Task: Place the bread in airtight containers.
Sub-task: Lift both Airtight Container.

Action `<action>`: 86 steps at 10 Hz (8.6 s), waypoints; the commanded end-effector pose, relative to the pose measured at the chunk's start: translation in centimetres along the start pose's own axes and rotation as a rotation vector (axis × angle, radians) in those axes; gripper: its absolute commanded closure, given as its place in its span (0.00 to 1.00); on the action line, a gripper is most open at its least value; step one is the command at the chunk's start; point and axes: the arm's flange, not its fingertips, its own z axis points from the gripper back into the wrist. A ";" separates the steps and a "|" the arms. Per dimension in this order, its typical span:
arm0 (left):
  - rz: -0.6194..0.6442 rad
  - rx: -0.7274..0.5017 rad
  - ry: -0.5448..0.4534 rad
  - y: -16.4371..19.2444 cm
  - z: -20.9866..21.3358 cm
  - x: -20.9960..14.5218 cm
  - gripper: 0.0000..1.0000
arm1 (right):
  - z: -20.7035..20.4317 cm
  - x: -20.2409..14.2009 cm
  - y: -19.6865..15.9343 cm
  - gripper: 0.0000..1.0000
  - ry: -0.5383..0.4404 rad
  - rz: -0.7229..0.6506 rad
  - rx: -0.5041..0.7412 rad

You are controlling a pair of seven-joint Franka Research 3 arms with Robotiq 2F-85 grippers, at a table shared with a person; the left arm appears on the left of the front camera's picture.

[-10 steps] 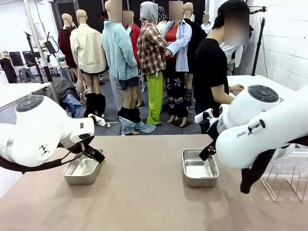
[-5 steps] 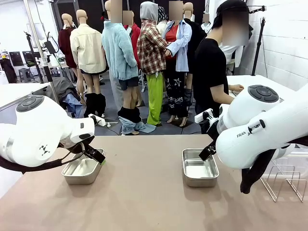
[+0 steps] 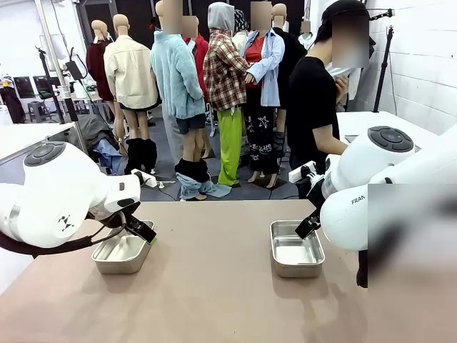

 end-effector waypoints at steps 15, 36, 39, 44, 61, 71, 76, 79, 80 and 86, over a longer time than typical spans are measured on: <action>0.153 0.240 -0.078 17.9 12.5 -0.7 0.00 | 22.8 -16.1 -27.3 0.00 -0.106 -0.648 -0.562; 0.153 0.240 -0.078 17.9 12.5 -0.7 0.00 | 22.8 -16.1 -27.3 0.00 -0.106 -0.648 -0.562; 0.153 0.240 -0.078 17.9 12.5 -0.7 0.00 | 22.8 -16.1 -27.3 0.00 -0.106 -0.648 -0.562; 0.153 0.240 -0.078 17.9 12.5 -0.7 0.00 | 22.8 -16.1 -27.3 0.00 -0.106 -0.648 -0.562; 0.153 0.240 -0.078 17.9 12.5 -0.7 0.00 | 22.8 -16.1 -27.3 0.00 -0.106 -0.648 -0.562; 0.153 0.240 -0.078 17.9 12.5 -0.7 0.00 | 22.8 -16.1 -27.3 0.00 -0.106 -0.648 -0.562; 0.153 0.240 -0.078 17.9 12.5 -0.7 0.00 | 22.8 -16.1 -27.3 0.00 -0.106 -0.648 -0.562; 0.153 0.240 -0.078 17.9 12.5 -0.7 0.00 | 22.8 -16.1 -27.3 0.00 -0.106 -0.648 -0.562; 0.153 0.240 -0.078 17.9 12.5 -0.7 0.00 | 22.8 -16.1 -27.3 0.00 -0.106 -0.648 -0.562; 0.158 0.235 -0.217 11.7 17.6 8.4 0.00 | 26.5 -3.1 -19.0 0.00 -0.151 -0.609 -0.264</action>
